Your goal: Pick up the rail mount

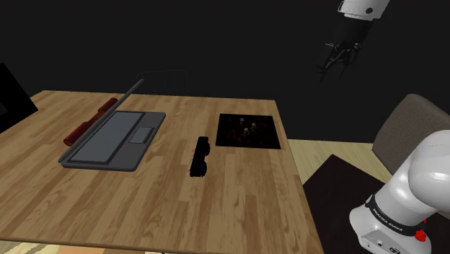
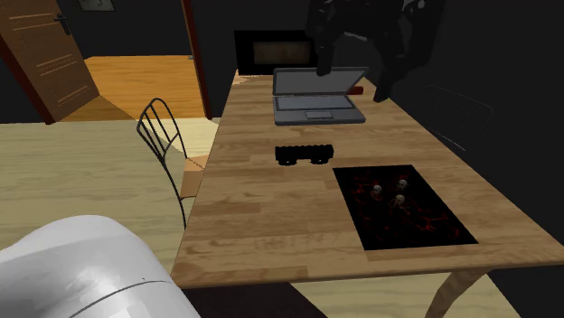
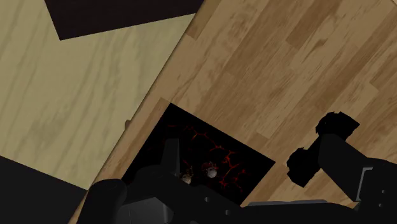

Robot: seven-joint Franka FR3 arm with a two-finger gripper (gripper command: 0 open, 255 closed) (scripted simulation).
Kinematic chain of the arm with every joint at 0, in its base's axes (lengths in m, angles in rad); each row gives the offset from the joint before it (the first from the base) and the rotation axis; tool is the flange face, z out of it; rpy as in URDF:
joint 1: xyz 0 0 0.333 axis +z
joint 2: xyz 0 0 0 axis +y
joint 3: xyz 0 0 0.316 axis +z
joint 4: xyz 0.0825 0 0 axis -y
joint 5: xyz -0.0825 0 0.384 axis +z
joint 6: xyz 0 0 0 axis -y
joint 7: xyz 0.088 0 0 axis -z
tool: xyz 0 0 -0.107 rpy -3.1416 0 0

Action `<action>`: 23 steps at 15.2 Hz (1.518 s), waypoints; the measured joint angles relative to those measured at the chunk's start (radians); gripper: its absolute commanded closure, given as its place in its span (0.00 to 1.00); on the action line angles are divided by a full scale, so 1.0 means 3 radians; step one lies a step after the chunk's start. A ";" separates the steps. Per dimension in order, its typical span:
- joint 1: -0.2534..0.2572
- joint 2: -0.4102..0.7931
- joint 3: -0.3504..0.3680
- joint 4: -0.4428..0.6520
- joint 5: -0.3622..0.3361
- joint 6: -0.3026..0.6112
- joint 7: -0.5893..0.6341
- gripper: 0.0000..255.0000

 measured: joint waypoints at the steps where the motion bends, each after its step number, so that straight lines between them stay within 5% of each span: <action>1: 0.0000 0.0000 0.0000 0.0000 0.0000 0.0000 0.0000 0.00; 15: 0.0046 0.1052 0.0778 -0.0095 0.0254 0.1093 0.1103 0.00; 23: 0.0015 0.2064 0.1169 0.0296 0.0068 0.1647 0.1866 0.00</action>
